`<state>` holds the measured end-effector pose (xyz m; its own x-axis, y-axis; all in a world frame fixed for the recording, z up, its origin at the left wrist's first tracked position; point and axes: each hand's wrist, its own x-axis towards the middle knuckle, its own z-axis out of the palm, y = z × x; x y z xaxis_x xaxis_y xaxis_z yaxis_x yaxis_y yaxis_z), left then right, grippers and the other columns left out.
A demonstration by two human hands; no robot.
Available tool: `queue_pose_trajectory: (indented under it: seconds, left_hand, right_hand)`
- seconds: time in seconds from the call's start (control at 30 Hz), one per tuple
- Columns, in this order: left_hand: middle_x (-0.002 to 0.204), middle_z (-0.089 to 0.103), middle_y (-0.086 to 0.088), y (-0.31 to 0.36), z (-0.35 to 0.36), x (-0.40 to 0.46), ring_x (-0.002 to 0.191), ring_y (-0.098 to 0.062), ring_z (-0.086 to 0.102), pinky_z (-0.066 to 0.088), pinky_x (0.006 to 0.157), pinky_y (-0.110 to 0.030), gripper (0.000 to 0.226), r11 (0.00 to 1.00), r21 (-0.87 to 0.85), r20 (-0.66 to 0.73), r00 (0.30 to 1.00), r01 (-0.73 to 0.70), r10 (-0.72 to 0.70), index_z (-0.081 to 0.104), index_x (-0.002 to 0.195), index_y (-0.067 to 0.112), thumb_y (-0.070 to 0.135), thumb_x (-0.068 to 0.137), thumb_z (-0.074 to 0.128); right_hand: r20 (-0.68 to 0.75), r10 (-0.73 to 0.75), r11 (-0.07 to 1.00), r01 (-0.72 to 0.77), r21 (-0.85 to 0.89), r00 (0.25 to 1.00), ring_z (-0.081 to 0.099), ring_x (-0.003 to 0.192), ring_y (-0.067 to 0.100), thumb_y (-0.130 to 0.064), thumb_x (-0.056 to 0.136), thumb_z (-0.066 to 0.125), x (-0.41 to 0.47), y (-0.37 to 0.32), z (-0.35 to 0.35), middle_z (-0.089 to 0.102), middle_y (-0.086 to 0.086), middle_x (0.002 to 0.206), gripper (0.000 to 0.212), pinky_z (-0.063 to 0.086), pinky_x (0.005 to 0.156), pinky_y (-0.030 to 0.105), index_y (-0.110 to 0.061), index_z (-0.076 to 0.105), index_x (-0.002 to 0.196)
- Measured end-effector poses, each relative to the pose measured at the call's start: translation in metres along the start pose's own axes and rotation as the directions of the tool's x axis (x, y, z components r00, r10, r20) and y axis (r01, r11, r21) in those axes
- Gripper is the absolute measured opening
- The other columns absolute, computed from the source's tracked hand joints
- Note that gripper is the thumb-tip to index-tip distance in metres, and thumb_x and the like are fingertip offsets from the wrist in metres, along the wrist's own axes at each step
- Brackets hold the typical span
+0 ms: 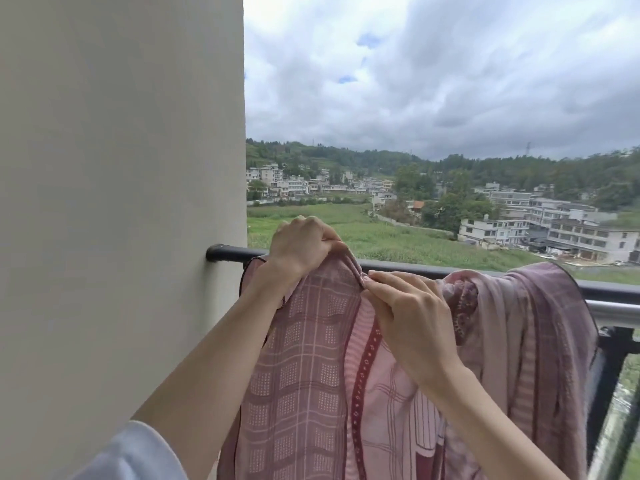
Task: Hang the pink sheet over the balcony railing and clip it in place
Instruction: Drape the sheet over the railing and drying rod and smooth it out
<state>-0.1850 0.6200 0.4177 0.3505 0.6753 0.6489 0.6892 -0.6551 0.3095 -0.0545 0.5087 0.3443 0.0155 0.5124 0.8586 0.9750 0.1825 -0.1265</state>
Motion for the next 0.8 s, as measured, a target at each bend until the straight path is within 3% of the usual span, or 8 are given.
queue_pose_trajectory:
  seconds: [0.1, 0.17, 0.23, 0.4, 0.5, 0.6, 0.73, 0.8]
  left_hand:
    - [0.098, 0.073, 0.005, 0.034, 0.010, 0.009, 0.088, -0.013, 0.063, 0.047, 0.073, -0.025, 0.013, 0.984, -0.041, -0.112, 0.979, -0.174, 0.168, 0.074, 0.092, 0.026, 0.027, 0.085, 0.062]
    - [0.096, 0.073, 0.004, 0.041, 0.015, 0.005, 0.086, -0.012, 0.065, 0.051, 0.077, -0.026, 0.014, 0.963, -0.115, -0.162, 0.961, -0.245, 0.225, 0.074, 0.093, 0.023, 0.025, 0.086, 0.062]
    - [0.097, 0.073, 0.003, 0.030, 0.018, -0.002, 0.084, -0.011, 0.065, 0.051, 0.079, -0.026, 0.016, 0.960, -0.147, -0.135, 0.966, -0.238, 0.219, 0.072, 0.097, 0.021, 0.026, 0.085, 0.063]
    - [0.100, 0.065, 0.005, -0.024, 0.002, -0.024, 0.076, -0.001, 0.059, 0.045, 0.060, -0.002, 0.035, 0.955, -0.261, -0.061, 0.990, -0.140, 0.128, 0.062, 0.113, 0.021, 0.028, 0.079, 0.069]
    - [0.087, 0.061, 0.018, -0.048, -0.003, -0.040, 0.078, 0.005, 0.059, 0.047, 0.067, -0.008, 0.023, 0.946, -0.311, -0.055, 0.995, -0.091, 0.078, 0.063, 0.099, 0.031, 0.037, 0.077, 0.068]
    - [0.089, 0.065, 0.023, -0.061, 0.003, -0.050, 0.087, 0.002, 0.060, 0.047, 0.079, -0.020, 0.016, 0.937, -0.341, 0.016, 0.996, -0.077, 0.087, 0.067, 0.091, 0.035, 0.042, 0.077, 0.067]
    - [0.085, 0.072, 0.014, -0.067, -0.006, -0.036, 0.084, -0.005, 0.066, 0.051, 0.079, -0.026, 0.014, 0.858, -0.508, 0.178, 0.984, 0.073, 0.022, 0.073, 0.087, 0.033, 0.041, 0.079, 0.065]
    - [0.079, 0.073, 0.010, -0.068, -0.012, -0.024, 0.078, -0.010, 0.068, 0.053, 0.075, -0.029, 0.019, 0.894, -0.433, 0.271, 0.963, 0.119, 0.002, 0.074, 0.087, 0.031, 0.044, 0.083, 0.060]
  right_hand:
    - [-0.047, 0.003, 1.000, -0.002, 0.016, 0.999, 0.068, 0.092, 0.022, -0.016, 0.080, 0.070, -0.004, 0.009, -0.011, 0.074, 0.000, 0.094, 0.011, 0.052, 0.084, 0.040, -0.013, 0.075, 0.090]
    - [-0.027, 0.039, 0.998, -0.038, 0.056, 0.999, 0.067, 0.090, 0.018, -0.023, 0.086, 0.063, -0.004, 0.014, -0.020, 0.074, -0.002, 0.090, 0.015, 0.053, 0.082, 0.040, -0.014, 0.075, 0.087]
    - [0.000, 0.038, 0.997, -0.038, 0.072, 0.999, 0.066, 0.093, 0.015, -0.028, 0.089, 0.055, -0.006, 0.014, -0.024, 0.074, -0.004, 0.093, 0.023, 0.052, 0.085, 0.037, -0.016, 0.074, 0.090]
    - [-0.003, 0.038, 0.997, -0.038, 0.070, 0.999, 0.061, 0.105, 0.018, -0.028, 0.089, 0.054, -0.005, 0.001, -0.015, 0.068, -0.002, 0.113, 0.032, 0.038, 0.092, 0.032, -0.017, 0.062, 0.118]
    - [0.067, 0.006, 0.999, -0.010, 0.049, 0.998, 0.055, 0.113, 0.019, -0.032, 0.090, 0.051, 0.004, -0.011, -0.002, 0.062, -0.001, 0.124, 0.041, 0.033, 0.097, 0.034, -0.020, 0.052, 0.129]
    - [0.169, -0.024, 0.998, 0.032, -0.047, 0.985, 0.053, 0.117, 0.024, -0.029, 0.087, 0.056, 0.004, -0.023, 0.015, 0.060, 0.001, 0.126, 0.041, 0.034, 0.101, 0.041, -0.018, 0.056, 0.126]
    - [0.247, -0.047, 0.990, 0.077, -0.115, 0.968, 0.042, 0.129, 0.023, -0.030, 0.084, 0.061, 0.003, -0.025, 0.024, 0.049, 0.000, 0.138, 0.056, 0.020, 0.112, 0.045, -0.019, 0.044, 0.136]
    - [0.273, -0.067, 0.988, 0.103, -0.117, 0.960, 0.035, 0.135, 0.021, -0.034, 0.087, 0.056, 0.007, -0.026, 0.026, 0.043, -0.001, 0.143, 0.059, 0.013, 0.115, 0.042, -0.022, 0.036, 0.141]
